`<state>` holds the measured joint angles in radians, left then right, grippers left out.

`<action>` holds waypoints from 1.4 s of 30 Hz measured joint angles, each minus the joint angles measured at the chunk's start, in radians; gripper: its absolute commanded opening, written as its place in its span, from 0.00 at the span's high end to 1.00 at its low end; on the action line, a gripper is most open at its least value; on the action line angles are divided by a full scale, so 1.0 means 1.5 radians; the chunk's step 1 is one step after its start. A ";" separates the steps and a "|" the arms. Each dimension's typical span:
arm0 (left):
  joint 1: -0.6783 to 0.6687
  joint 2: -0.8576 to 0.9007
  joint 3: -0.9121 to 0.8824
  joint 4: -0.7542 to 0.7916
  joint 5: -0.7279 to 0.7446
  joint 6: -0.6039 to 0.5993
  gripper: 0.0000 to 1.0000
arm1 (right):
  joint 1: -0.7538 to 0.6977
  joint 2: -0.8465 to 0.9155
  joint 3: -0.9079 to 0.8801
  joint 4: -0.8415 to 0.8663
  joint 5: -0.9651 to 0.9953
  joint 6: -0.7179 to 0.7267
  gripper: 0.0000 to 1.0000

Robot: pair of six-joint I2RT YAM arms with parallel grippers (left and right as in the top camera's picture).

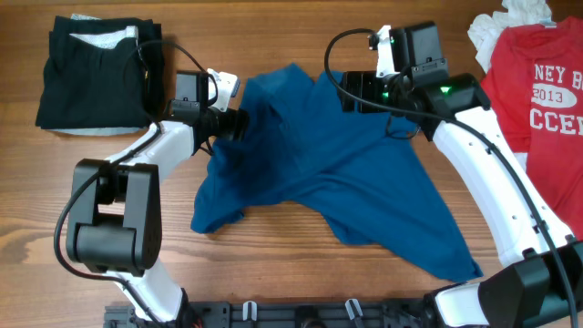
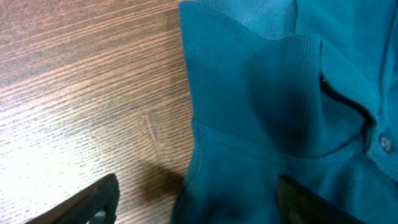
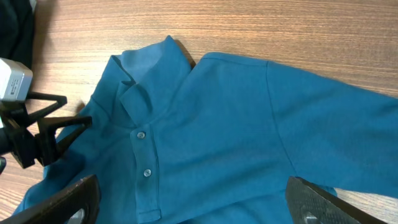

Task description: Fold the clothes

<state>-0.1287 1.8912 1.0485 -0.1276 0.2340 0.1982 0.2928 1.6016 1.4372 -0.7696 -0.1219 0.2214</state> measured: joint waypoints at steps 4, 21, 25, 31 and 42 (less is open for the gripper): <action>0.000 0.011 0.000 -0.001 0.000 0.005 0.23 | 0.000 0.000 0.000 0.000 0.000 0.000 0.05; -0.002 0.041 0.006 0.036 -0.007 -0.059 0.96 | 0.000 0.000 0.000 0.000 0.000 0.000 0.06; -0.002 0.003 0.009 0.032 -0.068 -0.087 0.96 | 0.000 0.000 0.000 -0.001 0.000 0.000 0.05; 0.002 -0.141 0.048 0.016 -0.155 -0.095 0.96 | 0.000 0.000 0.000 -0.026 0.000 0.000 0.02; 0.025 -0.357 0.056 0.040 -0.213 -0.102 0.96 | 0.000 0.002 -0.084 -0.078 -0.009 0.018 0.01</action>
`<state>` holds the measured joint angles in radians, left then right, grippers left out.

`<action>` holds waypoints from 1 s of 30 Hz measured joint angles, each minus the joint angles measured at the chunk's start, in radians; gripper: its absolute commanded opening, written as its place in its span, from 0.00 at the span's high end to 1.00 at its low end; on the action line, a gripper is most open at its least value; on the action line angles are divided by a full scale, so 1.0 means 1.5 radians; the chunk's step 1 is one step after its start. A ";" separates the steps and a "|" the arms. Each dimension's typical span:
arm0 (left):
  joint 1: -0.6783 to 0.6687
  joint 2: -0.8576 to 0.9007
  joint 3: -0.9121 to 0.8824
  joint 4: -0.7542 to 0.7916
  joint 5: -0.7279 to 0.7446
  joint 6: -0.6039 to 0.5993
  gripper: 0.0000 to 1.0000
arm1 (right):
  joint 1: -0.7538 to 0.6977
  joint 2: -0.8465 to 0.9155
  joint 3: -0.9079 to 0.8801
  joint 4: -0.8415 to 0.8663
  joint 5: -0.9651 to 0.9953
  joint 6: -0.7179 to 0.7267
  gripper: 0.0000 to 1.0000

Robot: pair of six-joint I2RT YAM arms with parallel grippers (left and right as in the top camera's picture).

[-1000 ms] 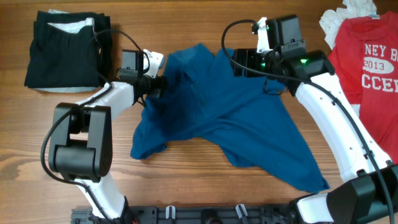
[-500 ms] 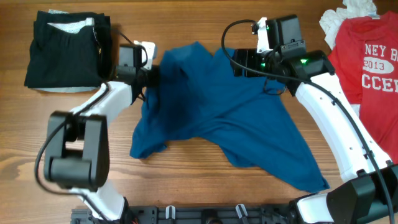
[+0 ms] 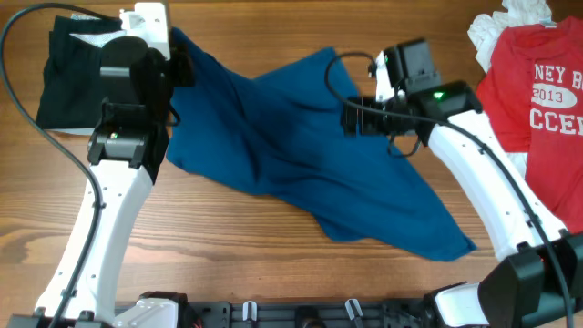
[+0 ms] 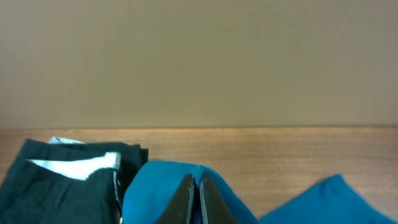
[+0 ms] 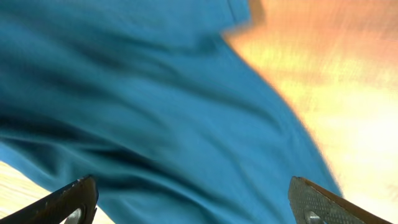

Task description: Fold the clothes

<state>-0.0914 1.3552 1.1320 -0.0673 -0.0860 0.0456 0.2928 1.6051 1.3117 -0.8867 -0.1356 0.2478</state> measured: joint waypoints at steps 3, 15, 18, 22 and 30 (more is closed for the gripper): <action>0.000 -0.017 0.000 0.007 -0.010 0.000 0.96 | 0.000 0.007 -0.054 0.013 -0.011 0.005 0.01; 0.000 -0.080 0.000 -0.072 -0.051 -0.007 0.47 | 0.000 0.011 -0.179 0.109 -0.026 0.011 0.01; 0.000 -0.127 0.001 -0.126 -0.055 -0.007 0.34 | 0.000 0.015 -0.184 0.113 -0.007 0.011 0.01; 0.000 -0.213 0.002 -0.219 -0.054 -0.054 0.23 | 0.000 0.023 -0.184 0.129 0.041 0.020 0.05; 0.000 -0.249 0.006 -0.380 -0.019 -0.119 0.16 | 0.000 0.132 -0.184 0.156 0.068 0.071 0.18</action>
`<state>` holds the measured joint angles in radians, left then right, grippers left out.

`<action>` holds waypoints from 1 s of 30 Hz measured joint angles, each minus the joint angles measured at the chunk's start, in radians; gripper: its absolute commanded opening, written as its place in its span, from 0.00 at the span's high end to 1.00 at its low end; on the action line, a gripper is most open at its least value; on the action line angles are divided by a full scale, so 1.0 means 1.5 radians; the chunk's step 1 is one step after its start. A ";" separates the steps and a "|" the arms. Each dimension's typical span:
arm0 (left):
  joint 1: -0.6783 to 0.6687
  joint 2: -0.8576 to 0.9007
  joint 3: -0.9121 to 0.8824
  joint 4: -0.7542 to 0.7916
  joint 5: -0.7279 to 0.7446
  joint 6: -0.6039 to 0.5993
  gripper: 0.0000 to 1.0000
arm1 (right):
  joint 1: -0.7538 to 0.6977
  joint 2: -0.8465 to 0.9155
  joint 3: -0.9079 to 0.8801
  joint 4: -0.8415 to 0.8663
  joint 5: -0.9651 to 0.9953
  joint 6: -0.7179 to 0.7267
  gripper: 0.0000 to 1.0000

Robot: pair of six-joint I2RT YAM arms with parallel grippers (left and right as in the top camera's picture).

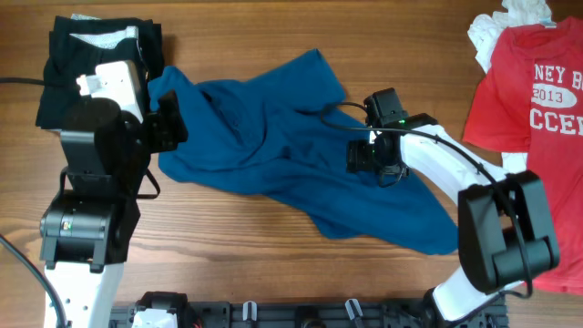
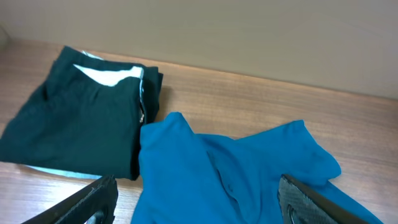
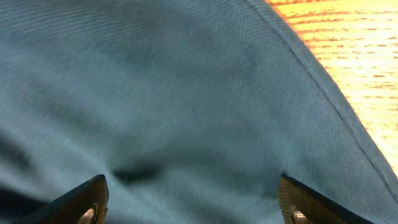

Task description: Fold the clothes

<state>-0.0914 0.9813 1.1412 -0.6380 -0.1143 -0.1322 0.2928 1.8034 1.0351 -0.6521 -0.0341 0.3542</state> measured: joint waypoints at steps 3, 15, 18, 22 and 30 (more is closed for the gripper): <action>0.000 0.017 0.000 -0.009 0.006 -0.010 0.12 | 0.001 0.012 0.004 0.007 0.017 0.021 0.19; 0.000 0.129 0.000 -0.020 0.025 -0.021 0.12 | -0.047 0.171 0.096 0.377 0.115 0.053 0.16; 0.000 0.168 0.000 -0.026 0.043 -0.021 0.10 | -0.087 0.201 0.122 0.446 0.091 0.049 0.14; 0.000 0.224 0.000 -0.028 0.056 -0.020 0.04 | -0.125 0.232 0.190 0.418 0.048 0.037 0.05; 0.000 0.298 0.000 0.027 0.058 -0.011 0.04 | -0.171 0.284 0.504 -0.041 -0.016 -0.025 0.01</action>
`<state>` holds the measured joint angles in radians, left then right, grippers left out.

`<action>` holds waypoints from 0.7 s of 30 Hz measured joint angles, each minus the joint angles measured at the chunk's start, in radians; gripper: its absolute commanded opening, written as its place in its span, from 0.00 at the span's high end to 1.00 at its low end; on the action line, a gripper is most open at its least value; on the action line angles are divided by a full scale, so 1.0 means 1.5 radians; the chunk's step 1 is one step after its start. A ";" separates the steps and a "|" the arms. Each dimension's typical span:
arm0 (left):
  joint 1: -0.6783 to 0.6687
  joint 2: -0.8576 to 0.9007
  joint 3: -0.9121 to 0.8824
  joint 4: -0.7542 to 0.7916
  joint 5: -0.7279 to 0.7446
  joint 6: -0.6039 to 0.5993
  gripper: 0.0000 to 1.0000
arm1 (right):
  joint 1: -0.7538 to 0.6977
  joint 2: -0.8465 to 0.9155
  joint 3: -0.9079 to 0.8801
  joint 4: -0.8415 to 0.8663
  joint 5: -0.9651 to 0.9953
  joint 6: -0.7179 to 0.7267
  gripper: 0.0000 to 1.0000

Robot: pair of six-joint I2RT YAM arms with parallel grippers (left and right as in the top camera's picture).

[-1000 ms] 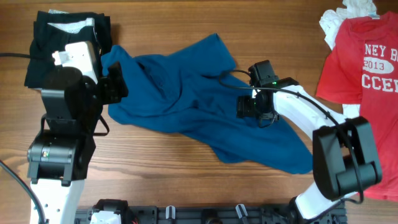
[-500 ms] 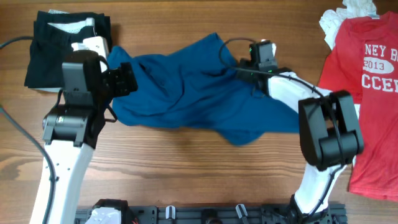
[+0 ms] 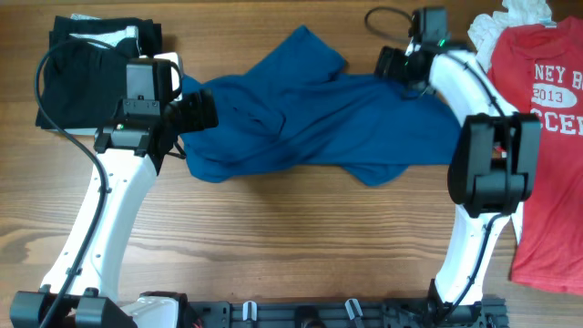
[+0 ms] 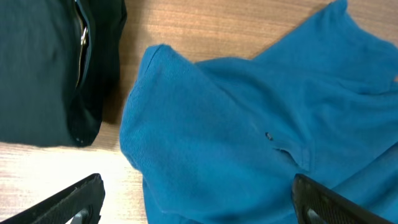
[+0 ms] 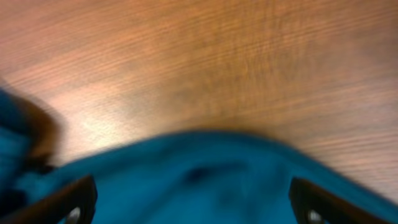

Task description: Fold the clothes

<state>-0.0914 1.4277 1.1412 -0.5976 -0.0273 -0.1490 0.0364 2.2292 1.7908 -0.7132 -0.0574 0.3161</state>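
The blue polo shirt (image 3: 310, 114) lies crumpled across the back of the table, stretched left to right, with its buttoned placket (image 4: 273, 140) facing up. My left gripper (image 3: 199, 111) hovers over the shirt's left part; in the left wrist view it (image 4: 200, 202) is open, with blue cloth below. My right gripper (image 3: 393, 66) is at the shirt's back right edge. In the blurred right wrist view it (image 5: 196, 202) is open, with blue cloth (image 5: 205, 177) under it and bare wood beyond.
A folded black garment (image 3: 86, 68) lies at the back left, right beside the shirt's left edge (image 4: 134, 118). A red printed T-shirt (image 3: 537, 100) and a white cloth (image 3: 510, 18) lie at the right edge.
The shirt's tail, which trailed toward the front right, now lies at the back right, the shirt drawn out sideways. My right gripper has gone from mid-shirt to its back right edge. The left gripper sits lower.
First the left gripper stood open around the collar on the table, with the right open above the shirt. Then the left was shut on the cloth and held it up by the black pile. Then it was open, the shirt dropped there. Now the shirt lies stretched across the back.
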 measured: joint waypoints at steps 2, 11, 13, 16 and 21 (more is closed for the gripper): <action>0.000 -0.002 0.000 0.000 0.002 0.004 0.04 | -0.003 -0.006 0.081 -0.104 -0.060 -0.025 0.00; 0.002 -0.074 0.002 -0.224 0.088 -0.031 0.13 | 0.031 -0.095 0.147 -0.438 -0.277 -0.103 0.19; 0.006 -0.076 0.002 -0.276 0.092 -0.055 0.17 | 0.055 -0.095 0.145 -0.465 -0.259 -0.101 0.19; 0.006 -0.076 0.001 -0.311 0.097 -0.080 0.17 | 0.115 -0.095 0.128 -0.477 -0.202 -0.065 0.19; 0.006 -0.076 -0.038 -0.304 0.083 -0.121 0.13 | 0.204 -0.095 0.008 -0.435 -0.157 0.007 0.20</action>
<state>-0.0818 1.3144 1.0843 -1.0534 0.0975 -0.3309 0.3428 2.0865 1.8030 -1.3651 -0.2935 0.3264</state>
